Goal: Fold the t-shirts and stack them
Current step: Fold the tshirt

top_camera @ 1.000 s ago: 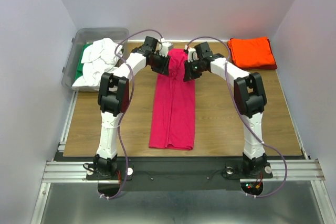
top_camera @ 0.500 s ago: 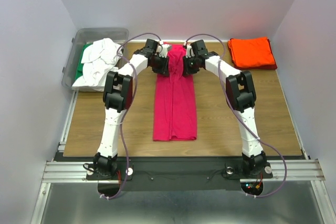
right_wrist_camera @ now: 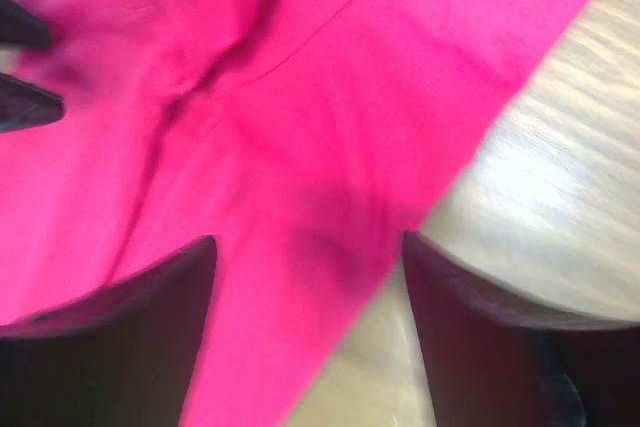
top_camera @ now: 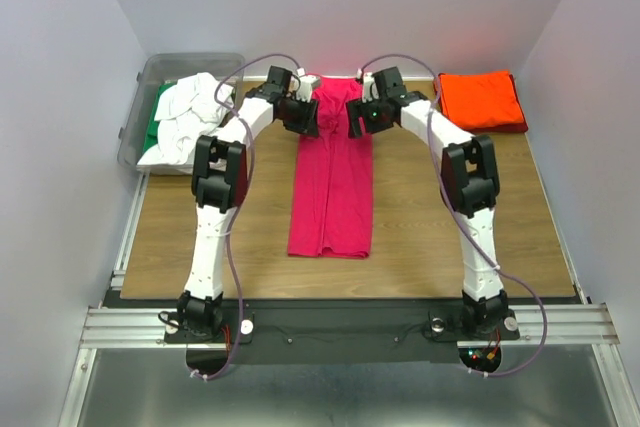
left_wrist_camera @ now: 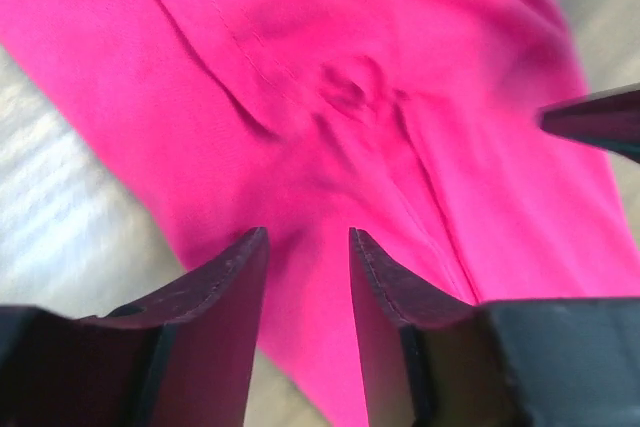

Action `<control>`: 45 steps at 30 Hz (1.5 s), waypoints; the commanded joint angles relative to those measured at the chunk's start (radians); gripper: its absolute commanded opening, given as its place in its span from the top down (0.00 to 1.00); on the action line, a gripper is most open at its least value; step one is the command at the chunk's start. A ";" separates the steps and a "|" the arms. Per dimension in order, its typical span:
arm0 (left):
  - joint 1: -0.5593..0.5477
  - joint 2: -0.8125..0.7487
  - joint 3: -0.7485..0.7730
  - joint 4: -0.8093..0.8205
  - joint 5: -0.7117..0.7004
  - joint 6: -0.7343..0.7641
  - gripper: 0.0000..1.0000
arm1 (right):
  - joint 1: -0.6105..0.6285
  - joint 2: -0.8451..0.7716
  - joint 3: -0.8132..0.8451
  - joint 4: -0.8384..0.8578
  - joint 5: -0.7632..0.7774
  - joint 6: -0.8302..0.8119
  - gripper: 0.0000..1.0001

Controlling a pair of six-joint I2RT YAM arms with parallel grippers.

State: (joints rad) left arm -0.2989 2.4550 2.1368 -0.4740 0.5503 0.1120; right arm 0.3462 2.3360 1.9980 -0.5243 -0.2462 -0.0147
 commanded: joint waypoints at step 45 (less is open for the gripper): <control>-0.316 -1.427 -1.620 0.109 -0.030 1.078 0.40 | 0.570 -0.893 -1.246 0.239 0.185 -0.389 0.48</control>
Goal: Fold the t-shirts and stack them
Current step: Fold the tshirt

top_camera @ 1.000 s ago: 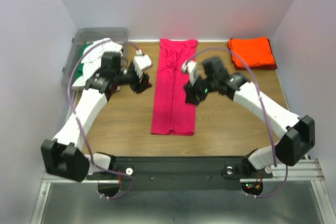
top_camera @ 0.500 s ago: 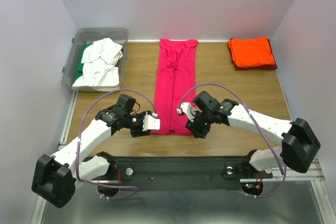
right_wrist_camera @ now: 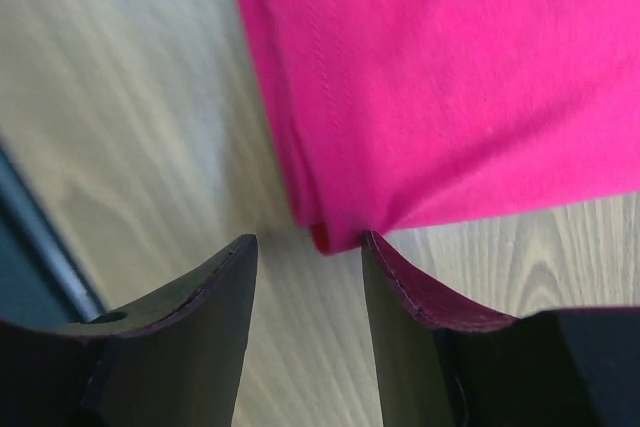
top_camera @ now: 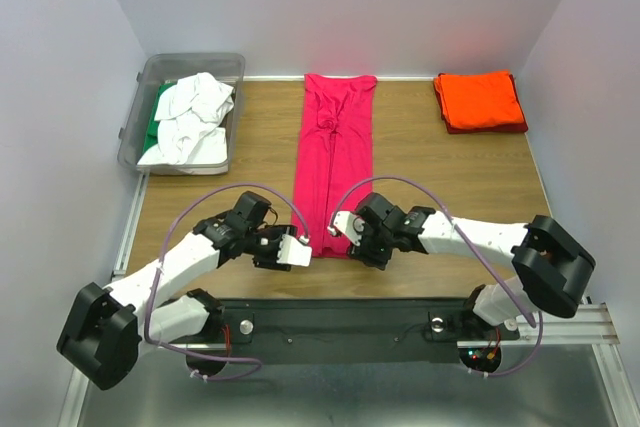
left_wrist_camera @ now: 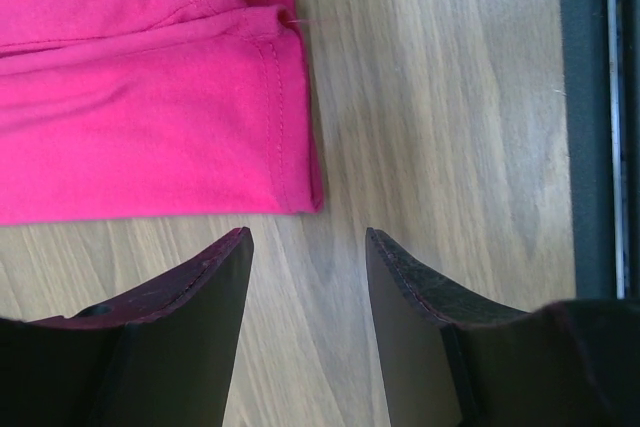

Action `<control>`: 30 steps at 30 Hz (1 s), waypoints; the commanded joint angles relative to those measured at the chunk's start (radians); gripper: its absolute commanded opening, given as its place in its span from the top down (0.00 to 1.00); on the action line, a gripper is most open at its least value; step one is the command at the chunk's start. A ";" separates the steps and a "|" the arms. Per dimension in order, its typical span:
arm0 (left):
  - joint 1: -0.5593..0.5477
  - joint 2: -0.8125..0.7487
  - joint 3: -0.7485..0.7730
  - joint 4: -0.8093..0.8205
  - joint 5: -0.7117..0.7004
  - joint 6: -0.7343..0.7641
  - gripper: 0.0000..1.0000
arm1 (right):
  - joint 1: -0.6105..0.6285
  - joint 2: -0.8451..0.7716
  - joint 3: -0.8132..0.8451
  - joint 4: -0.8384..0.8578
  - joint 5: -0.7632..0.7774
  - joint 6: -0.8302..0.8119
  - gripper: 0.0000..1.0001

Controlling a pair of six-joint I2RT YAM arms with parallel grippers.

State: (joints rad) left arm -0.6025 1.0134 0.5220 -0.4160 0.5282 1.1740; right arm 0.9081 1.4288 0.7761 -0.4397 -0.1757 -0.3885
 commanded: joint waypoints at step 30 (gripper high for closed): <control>-0.077 0.266 0.029 0.123 -0.083 0.027 0.67 | 0.022 -0.016 -0.084 0.101 0.140 -0.020 0.70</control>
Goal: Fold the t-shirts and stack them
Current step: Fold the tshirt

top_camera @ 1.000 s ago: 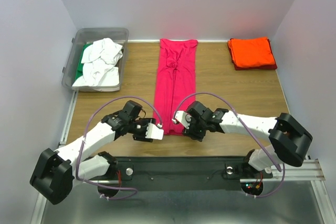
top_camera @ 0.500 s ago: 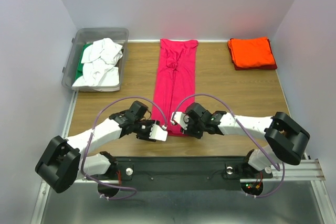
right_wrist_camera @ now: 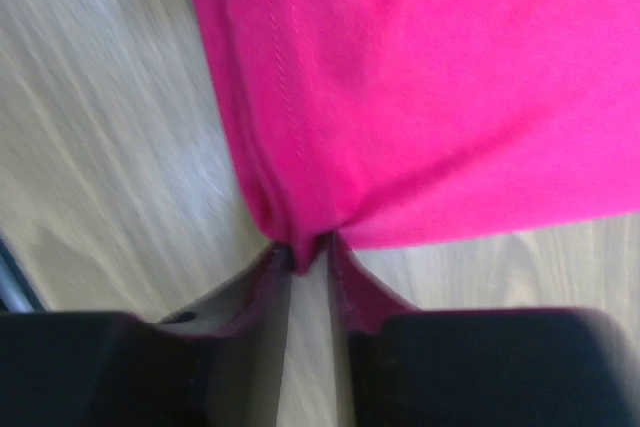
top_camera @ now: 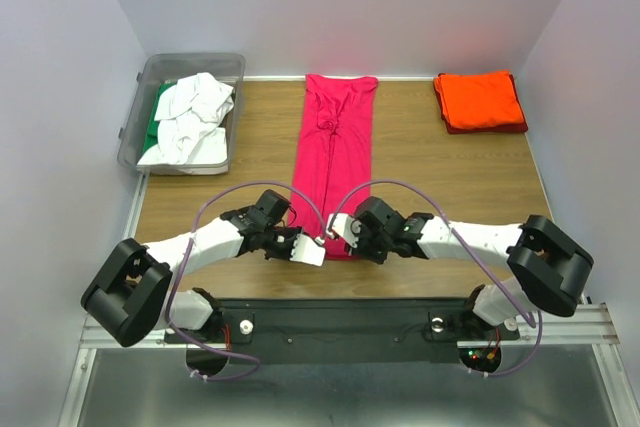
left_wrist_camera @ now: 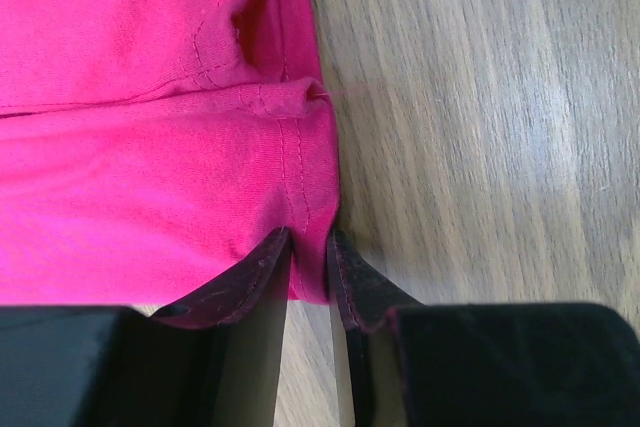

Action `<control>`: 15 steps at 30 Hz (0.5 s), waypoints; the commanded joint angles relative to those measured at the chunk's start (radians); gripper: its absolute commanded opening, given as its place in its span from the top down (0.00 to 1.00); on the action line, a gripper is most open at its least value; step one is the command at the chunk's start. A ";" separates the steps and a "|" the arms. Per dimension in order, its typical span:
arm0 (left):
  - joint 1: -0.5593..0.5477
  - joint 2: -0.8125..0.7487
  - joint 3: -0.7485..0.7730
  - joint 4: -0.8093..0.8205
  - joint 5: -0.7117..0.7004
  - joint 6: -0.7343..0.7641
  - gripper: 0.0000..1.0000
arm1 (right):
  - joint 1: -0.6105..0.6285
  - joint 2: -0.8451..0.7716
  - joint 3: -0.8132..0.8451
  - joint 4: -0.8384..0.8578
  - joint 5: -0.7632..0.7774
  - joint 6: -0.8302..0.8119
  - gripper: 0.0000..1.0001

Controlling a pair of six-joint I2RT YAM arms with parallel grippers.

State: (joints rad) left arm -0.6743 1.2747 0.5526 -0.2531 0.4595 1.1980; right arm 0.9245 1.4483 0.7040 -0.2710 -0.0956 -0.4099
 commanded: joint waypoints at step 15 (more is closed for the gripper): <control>-0.005 -0.001 -0.003 -0.038 -0.004 -0.017 0.51 | 0.033 -0.049 0.042 -0.016 -0.069 -0.030 0.48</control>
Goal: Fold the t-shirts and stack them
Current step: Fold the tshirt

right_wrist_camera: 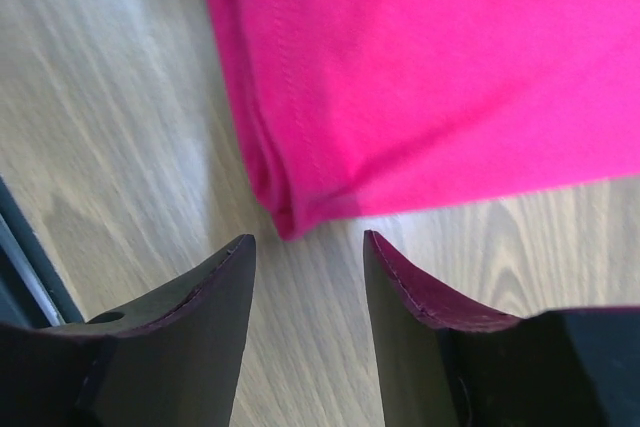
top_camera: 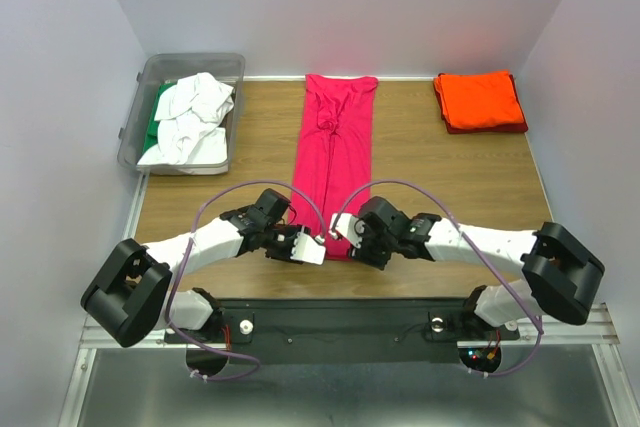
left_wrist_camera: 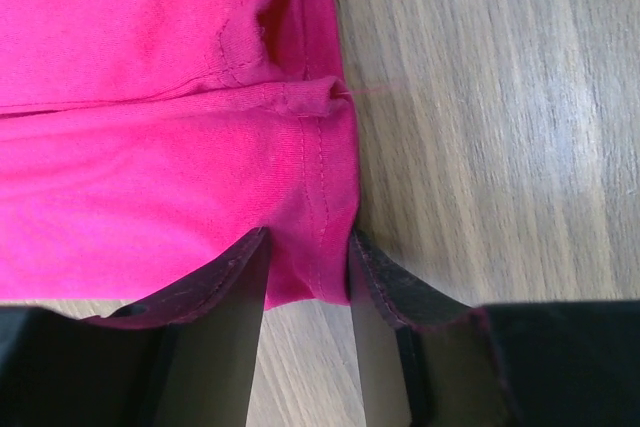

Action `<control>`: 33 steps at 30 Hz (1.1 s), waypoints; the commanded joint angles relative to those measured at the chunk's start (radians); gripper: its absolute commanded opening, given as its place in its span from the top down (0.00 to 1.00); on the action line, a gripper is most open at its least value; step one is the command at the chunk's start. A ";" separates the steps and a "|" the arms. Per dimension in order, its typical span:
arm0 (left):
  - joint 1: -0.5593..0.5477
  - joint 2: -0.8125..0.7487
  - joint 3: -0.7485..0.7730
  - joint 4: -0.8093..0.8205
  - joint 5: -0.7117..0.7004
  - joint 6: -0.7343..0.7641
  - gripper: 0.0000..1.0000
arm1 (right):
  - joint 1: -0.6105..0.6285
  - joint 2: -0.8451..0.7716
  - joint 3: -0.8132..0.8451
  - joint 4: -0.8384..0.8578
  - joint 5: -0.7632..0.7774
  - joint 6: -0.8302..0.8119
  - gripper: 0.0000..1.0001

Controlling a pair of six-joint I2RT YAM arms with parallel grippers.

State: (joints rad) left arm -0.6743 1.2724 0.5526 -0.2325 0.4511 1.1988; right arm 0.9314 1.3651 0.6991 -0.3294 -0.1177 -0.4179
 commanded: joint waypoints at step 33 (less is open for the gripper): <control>0.010 0.004 0.164 -0.172 0.051 -0.156 1.00 | 0.009 -0.041 0.048 -0.026 0.033 -0.064 0.99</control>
State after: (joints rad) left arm -0.6739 1.2732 0.6342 -0.3813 0.4740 1.1313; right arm 0.9455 1.3739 0.7040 -0.2943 -0.0883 -0.4267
